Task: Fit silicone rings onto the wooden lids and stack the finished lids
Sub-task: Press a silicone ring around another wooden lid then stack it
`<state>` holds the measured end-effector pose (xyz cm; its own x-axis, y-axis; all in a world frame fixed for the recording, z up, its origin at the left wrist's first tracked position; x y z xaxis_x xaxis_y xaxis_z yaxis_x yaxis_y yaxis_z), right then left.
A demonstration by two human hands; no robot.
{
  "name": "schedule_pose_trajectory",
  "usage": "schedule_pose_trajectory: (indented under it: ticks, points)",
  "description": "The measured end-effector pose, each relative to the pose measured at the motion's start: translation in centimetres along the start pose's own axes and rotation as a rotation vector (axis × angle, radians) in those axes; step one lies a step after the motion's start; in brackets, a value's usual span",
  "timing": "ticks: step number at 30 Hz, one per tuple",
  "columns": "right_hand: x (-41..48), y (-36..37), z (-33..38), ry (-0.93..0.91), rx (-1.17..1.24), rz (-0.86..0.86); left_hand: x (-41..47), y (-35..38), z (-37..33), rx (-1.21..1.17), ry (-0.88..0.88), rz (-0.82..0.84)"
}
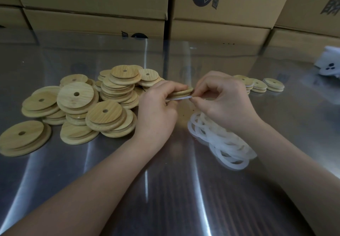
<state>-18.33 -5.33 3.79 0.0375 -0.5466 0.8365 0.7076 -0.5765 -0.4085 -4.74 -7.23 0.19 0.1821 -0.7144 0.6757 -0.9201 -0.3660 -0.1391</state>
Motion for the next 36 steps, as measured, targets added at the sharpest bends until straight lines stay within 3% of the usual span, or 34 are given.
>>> schedule_pose_trajectory:
  ticks: [16,28,36]
  points:
    - [-0.5,0.7,0.7,-0.150,-0.057,0.048,-0.3,0.0,-0.4,0.032,0.019,0.016]
    - [-0.5,-0.1,0.9,-0.139,-0.058,-0.079,-0.4,-0.4,-0.3,-0.057,-0.125,-0.014]
    - [-0.8,-0.6,1.3,-0.241,-0.009,-0.166,-0.4,-0.4,-0.1,-0.106,-0.160,-0.011]
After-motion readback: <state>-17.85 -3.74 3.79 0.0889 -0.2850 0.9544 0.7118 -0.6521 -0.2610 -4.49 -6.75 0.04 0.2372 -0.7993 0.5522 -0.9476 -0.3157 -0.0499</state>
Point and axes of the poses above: each hand's wrist, its own x-axis towards the middle knuckle, its own y-axis out of the palm, z = x × y, the point moved 9 cm from there along x, towards the middle knuckle, and after that the axes turned 15 degrees about -z, right-handed, at the moved point
